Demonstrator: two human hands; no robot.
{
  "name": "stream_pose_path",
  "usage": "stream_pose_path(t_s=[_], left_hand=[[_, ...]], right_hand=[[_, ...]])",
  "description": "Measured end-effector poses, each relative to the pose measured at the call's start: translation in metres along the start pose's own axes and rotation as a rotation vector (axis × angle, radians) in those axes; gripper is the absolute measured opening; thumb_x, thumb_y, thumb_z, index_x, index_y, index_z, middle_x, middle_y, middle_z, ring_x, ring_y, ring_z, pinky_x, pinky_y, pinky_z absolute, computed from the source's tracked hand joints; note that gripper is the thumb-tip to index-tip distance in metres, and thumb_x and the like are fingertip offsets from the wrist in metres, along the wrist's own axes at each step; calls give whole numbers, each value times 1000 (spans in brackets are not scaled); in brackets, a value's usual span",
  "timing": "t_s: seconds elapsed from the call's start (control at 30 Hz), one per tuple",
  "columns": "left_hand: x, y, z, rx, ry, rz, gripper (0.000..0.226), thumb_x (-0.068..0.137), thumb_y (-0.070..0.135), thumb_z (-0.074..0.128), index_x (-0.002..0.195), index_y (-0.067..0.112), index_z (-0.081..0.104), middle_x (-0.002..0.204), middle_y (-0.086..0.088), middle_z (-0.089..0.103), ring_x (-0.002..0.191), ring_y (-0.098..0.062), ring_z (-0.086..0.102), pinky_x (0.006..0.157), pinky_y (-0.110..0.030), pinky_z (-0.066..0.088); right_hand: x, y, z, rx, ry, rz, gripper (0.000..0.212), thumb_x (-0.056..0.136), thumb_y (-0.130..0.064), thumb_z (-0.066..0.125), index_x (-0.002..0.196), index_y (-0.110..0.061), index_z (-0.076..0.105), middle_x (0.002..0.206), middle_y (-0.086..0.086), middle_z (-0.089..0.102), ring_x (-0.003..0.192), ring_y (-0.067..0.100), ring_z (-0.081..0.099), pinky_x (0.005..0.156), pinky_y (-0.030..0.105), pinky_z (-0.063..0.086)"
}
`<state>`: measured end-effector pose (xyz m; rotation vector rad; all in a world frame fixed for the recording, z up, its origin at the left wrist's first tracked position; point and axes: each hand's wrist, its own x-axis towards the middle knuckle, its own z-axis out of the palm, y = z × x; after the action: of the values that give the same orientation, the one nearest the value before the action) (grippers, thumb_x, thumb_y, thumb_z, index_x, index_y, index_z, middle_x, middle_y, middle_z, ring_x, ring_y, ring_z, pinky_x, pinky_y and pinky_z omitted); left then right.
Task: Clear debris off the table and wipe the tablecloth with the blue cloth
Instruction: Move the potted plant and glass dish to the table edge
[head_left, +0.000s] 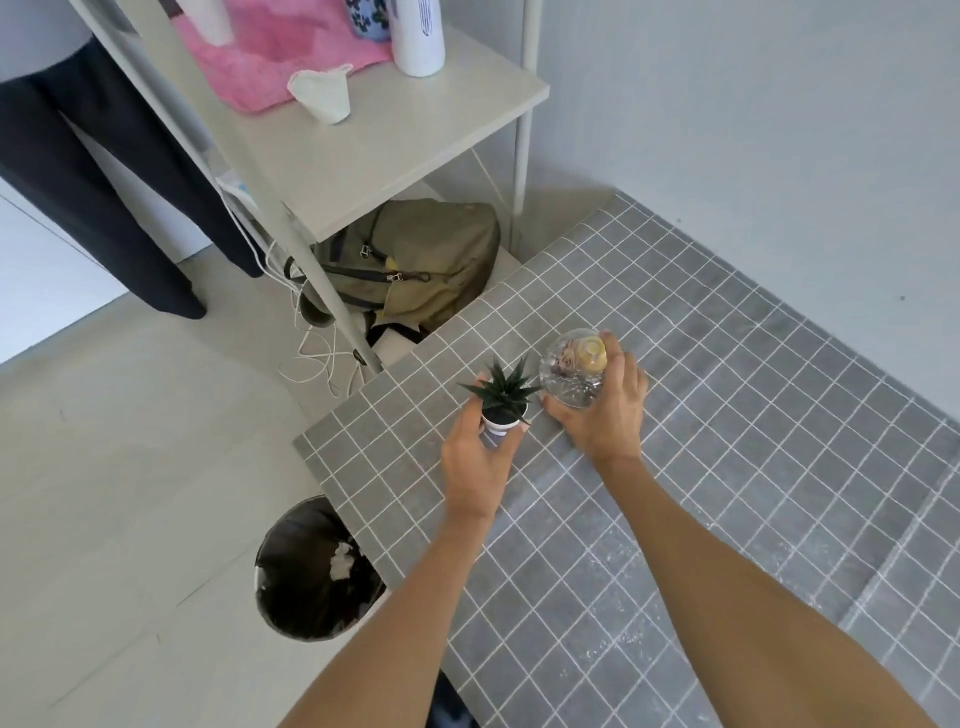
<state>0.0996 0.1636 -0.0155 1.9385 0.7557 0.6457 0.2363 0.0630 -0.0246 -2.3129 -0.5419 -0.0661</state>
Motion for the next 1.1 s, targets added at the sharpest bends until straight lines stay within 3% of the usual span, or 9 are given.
stream_pose_path(t_s=[0.1,0.2,0.33,0.5,0.9,1.0,1.1], left_hand=[[5,1,6,-4,8,-16,52,79,23,78,125,9,58,111,9,67,104,-7,64,92,-23,51],[7,-1,10,-20,11,-38,53,80,27,77,127,11,57,112,6,69,104,-9,65,91,-31,53],[7,-2,12,3,-1,-27,55,82,28,75,130,10,55,114,1,68,105,-11,65,92,-31,53],[10,-2,12,20,-8,-42,58,81,27,75,132,9,53,115,1,68,106,-13,65,94,-32,52],[12,-3,8,41,-40,-30,62,81,28,75,135,11,49,117,5,66,109,-11,63,95,-33,51],[10,-5,3,22,-103,-70,75,80,26,75,144,14,36,127,7,61,116,-8,59,101,-30,47],[5,-4,-5,53,-142,-94,84,80,29,74,148,14,27,145,-2,46,132,-14,45,111,-33,36]], right_hand=[[10,0,0,14,-50,-19,101,61,-52,78,141,-19,27,130,13,45,125,32,40,107,49,33],[18,-1,-1,24,-95,7,102,64,-52,78,144,-26,21,140,12,40,133,31,33,107,52,34],[21,-2,-4,-18,-137,9,105,67,-50,78,147,-29,14,153,14,23,143,32,19,105,57,36],[22,5,-5,-113,-182,-10,106,69,-66,69,149,-29,9,157,19,9,144,36,13,113,51,23],[24,2,-10,-196,-227,10,109,68,-69,66,149,-29,5,157,22,9,144,37,13,115,51,19],[21,0,-15,-291,-225,15,110,70,-74,61,149,-31,-1,156,24,10,144,38,14,114,52,20],[10,3,-25,-306,-251,64,111,70,-77,57,149,-31,-4,157,21,9,145,35,11,115,50,15]])
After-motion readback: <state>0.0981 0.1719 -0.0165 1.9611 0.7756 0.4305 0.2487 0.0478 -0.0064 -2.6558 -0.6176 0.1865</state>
